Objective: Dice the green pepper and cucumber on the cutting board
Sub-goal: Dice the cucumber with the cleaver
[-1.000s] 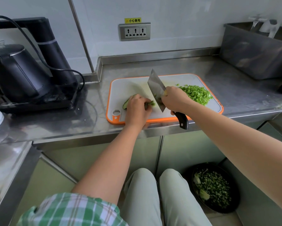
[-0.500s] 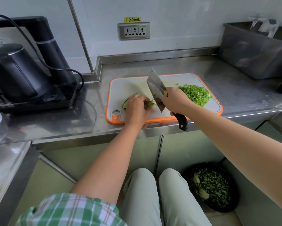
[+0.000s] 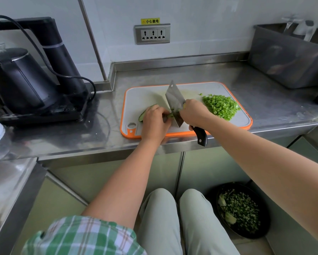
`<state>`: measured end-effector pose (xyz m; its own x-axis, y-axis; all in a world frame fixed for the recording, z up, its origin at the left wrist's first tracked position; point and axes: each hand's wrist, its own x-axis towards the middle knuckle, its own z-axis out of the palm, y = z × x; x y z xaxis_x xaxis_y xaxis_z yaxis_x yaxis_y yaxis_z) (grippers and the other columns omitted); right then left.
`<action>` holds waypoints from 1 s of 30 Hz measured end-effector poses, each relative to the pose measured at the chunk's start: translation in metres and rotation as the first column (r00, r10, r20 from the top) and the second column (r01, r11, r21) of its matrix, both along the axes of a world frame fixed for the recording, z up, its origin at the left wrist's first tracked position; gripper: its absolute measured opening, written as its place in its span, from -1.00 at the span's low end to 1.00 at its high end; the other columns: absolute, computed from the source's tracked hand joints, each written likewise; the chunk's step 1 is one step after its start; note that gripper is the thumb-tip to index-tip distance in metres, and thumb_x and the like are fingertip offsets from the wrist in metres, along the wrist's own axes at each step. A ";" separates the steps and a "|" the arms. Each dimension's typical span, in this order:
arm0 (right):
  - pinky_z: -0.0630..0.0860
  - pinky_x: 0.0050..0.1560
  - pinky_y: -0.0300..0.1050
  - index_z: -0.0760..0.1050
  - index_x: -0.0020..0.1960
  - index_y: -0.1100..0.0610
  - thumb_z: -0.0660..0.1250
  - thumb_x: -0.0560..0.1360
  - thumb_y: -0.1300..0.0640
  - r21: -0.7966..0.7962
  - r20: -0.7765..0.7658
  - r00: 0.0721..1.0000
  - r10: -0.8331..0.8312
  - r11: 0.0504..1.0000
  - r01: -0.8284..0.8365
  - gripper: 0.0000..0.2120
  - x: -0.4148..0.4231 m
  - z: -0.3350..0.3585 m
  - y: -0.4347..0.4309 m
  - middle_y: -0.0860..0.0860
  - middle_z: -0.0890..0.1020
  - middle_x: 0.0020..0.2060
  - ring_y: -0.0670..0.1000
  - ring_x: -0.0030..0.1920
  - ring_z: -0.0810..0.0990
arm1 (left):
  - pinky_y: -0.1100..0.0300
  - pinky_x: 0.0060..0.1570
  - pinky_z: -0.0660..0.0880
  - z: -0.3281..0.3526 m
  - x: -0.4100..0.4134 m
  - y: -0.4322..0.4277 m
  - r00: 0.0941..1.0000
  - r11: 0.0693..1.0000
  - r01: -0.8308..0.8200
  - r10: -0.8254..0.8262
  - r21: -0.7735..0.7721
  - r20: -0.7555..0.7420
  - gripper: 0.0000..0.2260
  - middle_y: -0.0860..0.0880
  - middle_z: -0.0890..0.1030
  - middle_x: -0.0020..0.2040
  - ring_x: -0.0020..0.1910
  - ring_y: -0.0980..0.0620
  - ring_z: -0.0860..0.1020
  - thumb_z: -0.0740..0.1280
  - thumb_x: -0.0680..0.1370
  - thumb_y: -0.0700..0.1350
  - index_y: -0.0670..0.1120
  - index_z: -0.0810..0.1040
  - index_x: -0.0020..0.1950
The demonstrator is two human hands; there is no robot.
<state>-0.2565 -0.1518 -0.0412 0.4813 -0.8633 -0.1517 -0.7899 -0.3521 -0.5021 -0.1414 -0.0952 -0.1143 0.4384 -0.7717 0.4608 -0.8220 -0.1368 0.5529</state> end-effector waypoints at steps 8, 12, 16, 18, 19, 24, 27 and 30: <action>0.44 -0.49 -0.13 0.28 -0.21 0.20 0.09 0.50 0.33 -0.030 -0.003 0.997 0.077 0.997 -0.077 -0.88 -0.006 0.012 -0.001 0.17 0.50 -0.32 0.15 -0.47 0.54 | 0.27 -0.13 0.28 0.000 -0.001 -0.001 0.999 0.999 -0.028 0.027 -0.018 -0.035 -0.92 -0.08 0.64 -0.11 -0.06 -0.09 0.51 0.40 0.41 -0.24 -0.13 0.67 -0.14; 0.36 -0.53 -0.17 0.33 -0.11 0.24 0.14 0.48 0.32 -0.055 -0.081 0.990 0.116 0.991 -0.121 -0.97 -0.005 0.010 0.002 0.14 0.49 -0.32 0.09 -0.49 0.51 | 0.26 -0.14 0.26 0.000 0.000 -0.002 1.000 1.000 -0.023 0.023 -0.012 -0.022 -0.91 -0.10 0.63 -0.12 -0.07 -0.11 0.52 0.41 0.41 -0.22 -0.13 0.68 -0.12; 0.36 -0.51 -0.16 0.33 -0.04 0.25 0.12 0.50 0.29 -0.077 -0.081 0.992 0.096 0.992 -0.102 -0.94 -0.004 0.004 0.000 0.13 0.49 -0.30 0.11 -0.46 0.52 | 0.23 -0.13 0.28 -0.001 0.001 -0.002 1.000 1.000 -0.006 0.006 -0.016 0.001 -0.92 -0.10 0.63 -0.13 -0.08 -0.11 0.52 0.43 0.41 -0.20 -0.13 0.68 -0.12; 0.37 -0.48 -0.15 0.32 -0.03 0.25 0.11 0.52 0.28 -0.087 -0.064 0.995 0.075 0.993 -0.081 -0.94 -0.004 0.002 -0.001 0.15 0.50 -0.25 0.13 -0.42 0.51 | 0.24 -0.13 0.28 0.000 0.001 -0.001 1.000 1.000 -0.004 0.004 -0.025 0.000 -0.94 -0.09 0.63 -0.13 -0.09 -0.10 0.52 0.43 0.40 -0.20 -0.12 0.66 -0.14; 0.36 -0.49 -0.14 0.32 -0.03 0.25 0.10 0.53 0.28 -0.087 -0.044 0.997 0.059 0.994 -0.063 -0.94 -0.004 0.001 -0.001 0.14 0.49 -0.26 0.12 -0.44 0.50 | 0.23 -0.13 0.29 0.000 0.001 -0.001 1.000 1.000 -0.003 0.003 -0.031 -0.003 -0.95 -0.09 0.63 -0.14 -0.09 -0.10 0.52 0.44 0.40 -0.20 -0.12 0.65 -0.15; 0.42 -0.51 -0.13 0.31 -0.06 0.24 0.07 0.53 0.33 -0.014 0.048 0.998 0.038 0.999 -0.038 -0.93 -0.009 0.009 -0.001 0.18 0.49 -0.31 0.14 -0.49 0.53 | 0.26 -0.10 0.29 -0.001 0.000 -0.001 1.000 0.999 -0.026 0.025 -0.027 -0.007 -0.93 -0.06 0.65 -0.11 -0.06 -0.07 0.52 0.44 0.41 -0.21 -0.11 0.64 -0.12; 0.42 -0.50 -0.14 0.28 -0.19 0.21 0.08 0.50 0.34 -0.036 -0.006 0.997 0.079 0.996 -0.079 -0.89 -0.009 0.014 0.001 0.18 0.49 -0.34 0.14 -0.48 0.52 | 0.27 -0.11 0.26 -0.002 0.000 -0.002 0.999 0.999 -0.028 0.028 -0.020 -0.018 -0.94 -0.06 0.65 -0.11 -0.06 -0.07 0.52 0.43 0.40 -0.21 -0.11 0.64 -0.15; 0.36 -0.50 -0.14 0.24 -0.26 0.18 0.14 0.48 0.31 -0.069 -0.080 0.992 0.100 0.992 -0.106 -0.84 -0.006 0.011 0.004 0.12 0.46 -0.36 0.13 -0.44 0.50 | 0.22 -0.10 0.30 -0.001 0.001 -0.002 0.999 1.000 -0.023 0.023 -0.019 -0.023 -0.97 -0.07 0.64 -0.13 -0.07 -0.09 0.52 0.43 0.41 -0.20 -0.11 0.64 -0.17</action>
<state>-0.2626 -0.1479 -0.0304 0.5576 -0.8199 -0.1297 -0.7825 -0.4671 -0.4118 -0.1406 -0.0972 -0.1157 0.4664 -0.7522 0.4655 -0.8059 -0.1443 0.5742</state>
